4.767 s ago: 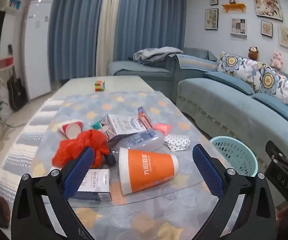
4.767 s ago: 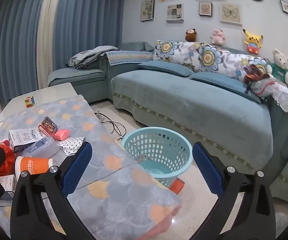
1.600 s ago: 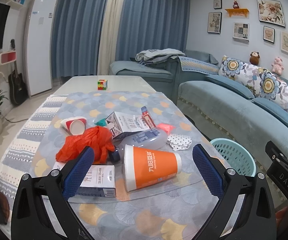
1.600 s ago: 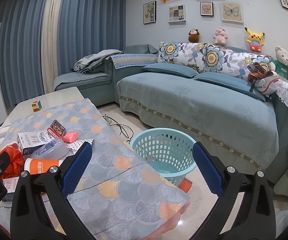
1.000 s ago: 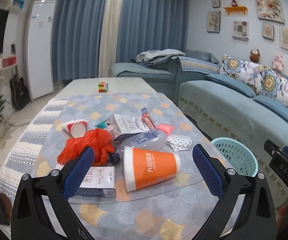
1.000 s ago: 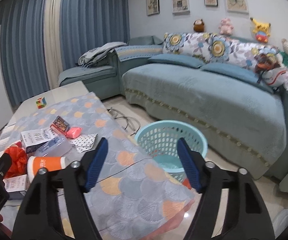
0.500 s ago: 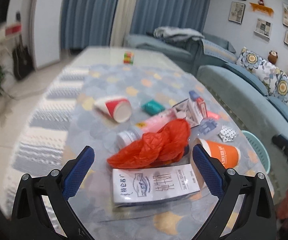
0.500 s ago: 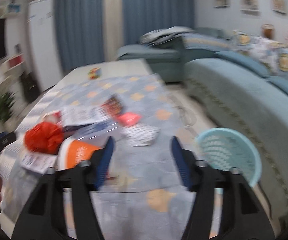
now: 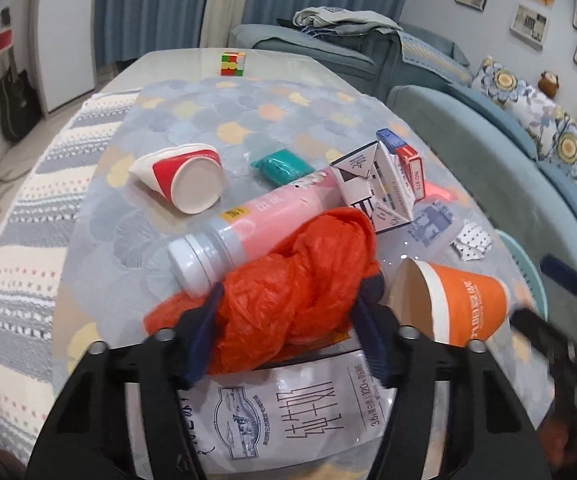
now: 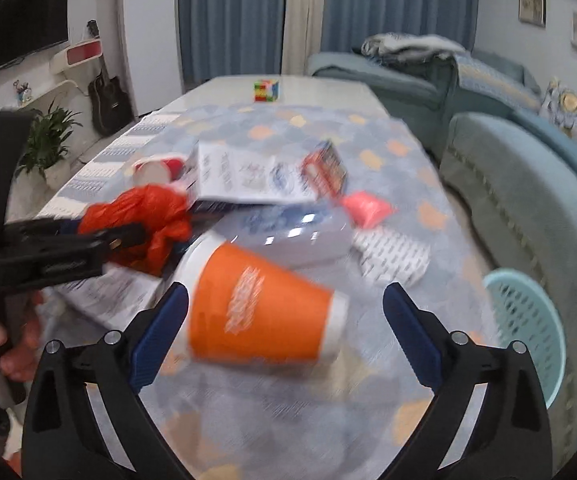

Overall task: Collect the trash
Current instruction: 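Grasp the red plastic bag with the left tool while the right tool grasps the orange cup, then carry bag and cup to the blue basket and open both tools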

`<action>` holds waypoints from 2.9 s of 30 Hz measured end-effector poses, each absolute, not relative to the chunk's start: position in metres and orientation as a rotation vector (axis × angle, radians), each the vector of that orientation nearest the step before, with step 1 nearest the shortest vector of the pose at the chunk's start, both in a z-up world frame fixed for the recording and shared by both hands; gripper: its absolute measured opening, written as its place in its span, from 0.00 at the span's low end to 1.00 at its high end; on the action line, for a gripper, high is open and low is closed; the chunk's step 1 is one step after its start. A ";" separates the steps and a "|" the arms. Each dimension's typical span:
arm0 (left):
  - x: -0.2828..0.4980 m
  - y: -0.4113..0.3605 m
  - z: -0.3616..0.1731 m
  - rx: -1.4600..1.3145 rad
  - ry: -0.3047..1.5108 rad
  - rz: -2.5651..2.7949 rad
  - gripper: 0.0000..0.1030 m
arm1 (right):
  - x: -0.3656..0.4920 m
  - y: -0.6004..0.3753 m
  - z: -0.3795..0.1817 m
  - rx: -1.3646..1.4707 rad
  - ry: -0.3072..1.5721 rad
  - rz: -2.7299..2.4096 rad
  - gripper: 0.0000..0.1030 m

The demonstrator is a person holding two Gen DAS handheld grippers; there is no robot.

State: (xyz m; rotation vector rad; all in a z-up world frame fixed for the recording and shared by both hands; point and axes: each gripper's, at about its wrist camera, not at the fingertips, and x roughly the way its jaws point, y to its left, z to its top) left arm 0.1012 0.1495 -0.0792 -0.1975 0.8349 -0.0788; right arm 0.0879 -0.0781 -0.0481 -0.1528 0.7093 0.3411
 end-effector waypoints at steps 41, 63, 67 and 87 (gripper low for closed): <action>0.051 0.121 -0.026 -0.224 0.709 -0.118 0.43 | 0.077 -0.109 -0.083 0.124 0.913 0.817 0.54; 0.141 -0.147 -0.001 0.027 0.724 -0.529 0.43 | 0.078 -0.394 -0.061 0.357 0.693 -0.079 0.54; 0.154 -0.183 -0.035 0.066 0.799 -0.583 0.44 | 0.082 -0.414 -0.101 0.381 0.780 -0.167 0.55; 0.142 -0.169 -0.048 0.013 0.832 -0.563 0.63 | 0.080 -0.397 -0.103 0.388 0.801 -0.154 0.55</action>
